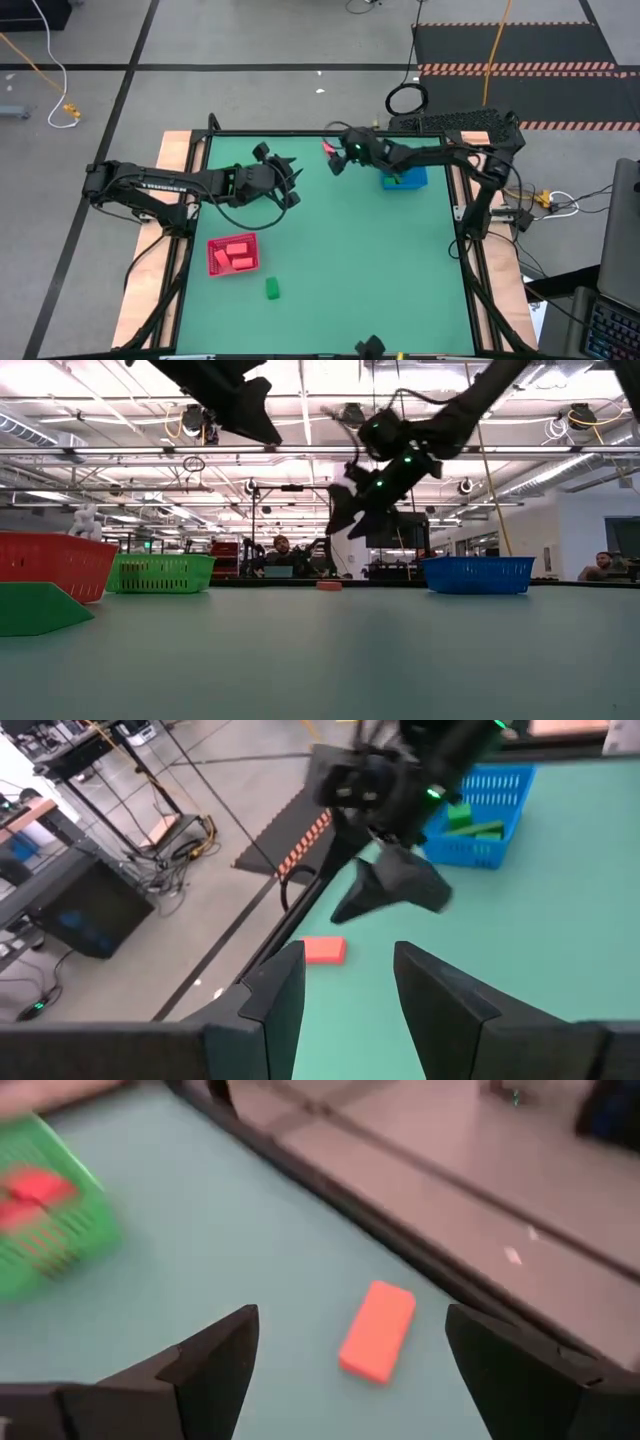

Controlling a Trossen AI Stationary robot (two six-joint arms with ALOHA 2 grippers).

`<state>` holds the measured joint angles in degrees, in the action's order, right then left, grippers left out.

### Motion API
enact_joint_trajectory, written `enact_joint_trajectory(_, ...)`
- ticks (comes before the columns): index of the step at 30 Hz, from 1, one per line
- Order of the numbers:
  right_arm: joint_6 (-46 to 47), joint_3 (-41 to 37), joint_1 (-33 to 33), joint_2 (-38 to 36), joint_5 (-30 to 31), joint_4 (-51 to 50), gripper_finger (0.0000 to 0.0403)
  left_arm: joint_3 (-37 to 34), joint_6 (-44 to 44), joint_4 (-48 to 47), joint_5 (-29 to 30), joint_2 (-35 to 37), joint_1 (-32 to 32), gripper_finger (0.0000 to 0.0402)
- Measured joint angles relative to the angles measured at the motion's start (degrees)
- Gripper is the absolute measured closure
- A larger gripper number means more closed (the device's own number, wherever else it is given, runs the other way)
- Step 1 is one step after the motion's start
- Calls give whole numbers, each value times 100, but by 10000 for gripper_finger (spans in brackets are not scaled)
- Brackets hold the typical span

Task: Sort & place blocks by color
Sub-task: Put the orange block into the red bin

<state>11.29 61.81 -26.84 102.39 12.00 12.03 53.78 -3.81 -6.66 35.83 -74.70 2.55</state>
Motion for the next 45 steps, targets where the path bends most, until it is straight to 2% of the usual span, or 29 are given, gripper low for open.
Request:
enact_joint_trajectory(4,20,932,-196,545,2,-1219,90,0,78,-245,24,0,0,243)
enact_joint_trajectory(6,34,1204,-283,780,-7,-1424,90,0,144,-402,23,26,0,243)
enact_joint_trajectory(11,356,1326,-403,1152,-322,-1301,90,4,367,-797,28,165,-3,243)
enact_joint_trajectory(18,518,1326,-351,1553,-462,-1069,90,4,622,-844,29,175,-17,243)
enact_joint_trajectory(21,518,1326,-279,1563,-428,-1026,90,4,712,-880,28,175,-49,243)
enact_joint_trajectory(24,414,1326,-223,1561,-148,-1010,91,4,737,-925,29,175,-119,243)
enact_joint_trajectory(27,283,1326,-207,1563,7,-1103,104,4,730,-966,25,175,-165,243)
enact_joint_trajectory(33,235,1326,-189,1563,28,-1479,177,4,732,-989,25,175,-226,243)
enact_joint_trajectory(45,-201,1326,-192,1563,28,-1508,392,4,719,-987,25,175,-236,243)
